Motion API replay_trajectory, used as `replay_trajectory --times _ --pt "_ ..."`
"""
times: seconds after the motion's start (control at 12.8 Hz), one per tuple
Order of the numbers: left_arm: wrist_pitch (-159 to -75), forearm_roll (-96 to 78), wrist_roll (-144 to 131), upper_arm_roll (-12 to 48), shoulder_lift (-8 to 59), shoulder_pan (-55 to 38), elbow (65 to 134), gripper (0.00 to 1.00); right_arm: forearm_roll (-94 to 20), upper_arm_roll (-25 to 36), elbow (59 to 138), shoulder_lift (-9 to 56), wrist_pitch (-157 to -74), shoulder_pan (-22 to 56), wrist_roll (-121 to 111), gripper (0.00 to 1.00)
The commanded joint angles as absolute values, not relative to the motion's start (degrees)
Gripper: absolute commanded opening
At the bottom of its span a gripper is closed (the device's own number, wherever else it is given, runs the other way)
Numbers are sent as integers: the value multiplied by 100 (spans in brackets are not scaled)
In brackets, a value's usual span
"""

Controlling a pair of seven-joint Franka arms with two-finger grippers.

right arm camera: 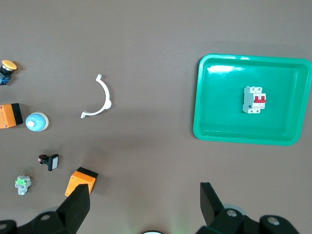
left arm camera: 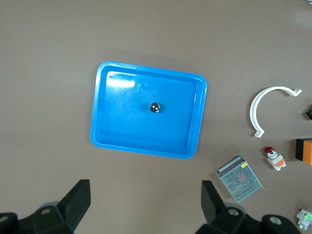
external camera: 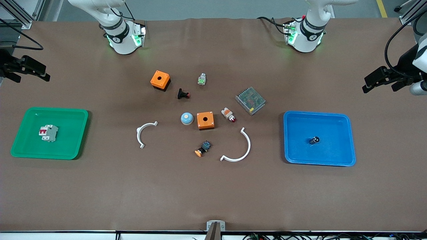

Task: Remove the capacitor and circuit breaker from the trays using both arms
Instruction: 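Reach the left gripper toward the black capacitor in the blue tray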

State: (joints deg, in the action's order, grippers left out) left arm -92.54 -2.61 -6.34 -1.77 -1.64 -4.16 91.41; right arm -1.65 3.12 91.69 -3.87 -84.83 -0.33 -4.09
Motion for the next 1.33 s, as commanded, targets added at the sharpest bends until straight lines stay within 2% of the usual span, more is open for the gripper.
replay_trajectory --times 0.0,0.16,0.39,0.62,0.78,0.94,1.09,1.25 --pt "-9255 -246 -572 -211 -114 -413 9053 100 -237 360 9246 -510 -8508 18 -387 100" --pt "-9255 -255 -571 -211 -97 -387 9044 100 -237 360 9246 -510 -8499 18 -387 100" --pt "-9202 -255 -686 -246 333 -395 9105 100 -237 378 9168 -484 -8447 -9 -378 100" --pt "-9254 -343 -712 -220 1192 -439 9097 100 -229 378 9158 -466 -8403 0 -448 100" --pt "-9735 -273 -694 -202 1729 -475 9114 100 -150 387 9088 -387 -8411 -18 -414 100" --pt "-10350 -264 -694 -202 2090 -509 9289 100 -114 396 9009 -20 -8525 -149 -387 100" --pt "-10975 -264 -694 -193 2398 -527 9491 100 -106 396 8983 700 -8815 -368 -457 100" --pt "-11319 -264 -694 -193 2723 -589 9527 100 42 396 8982 966 -9462 -763 -553 100"
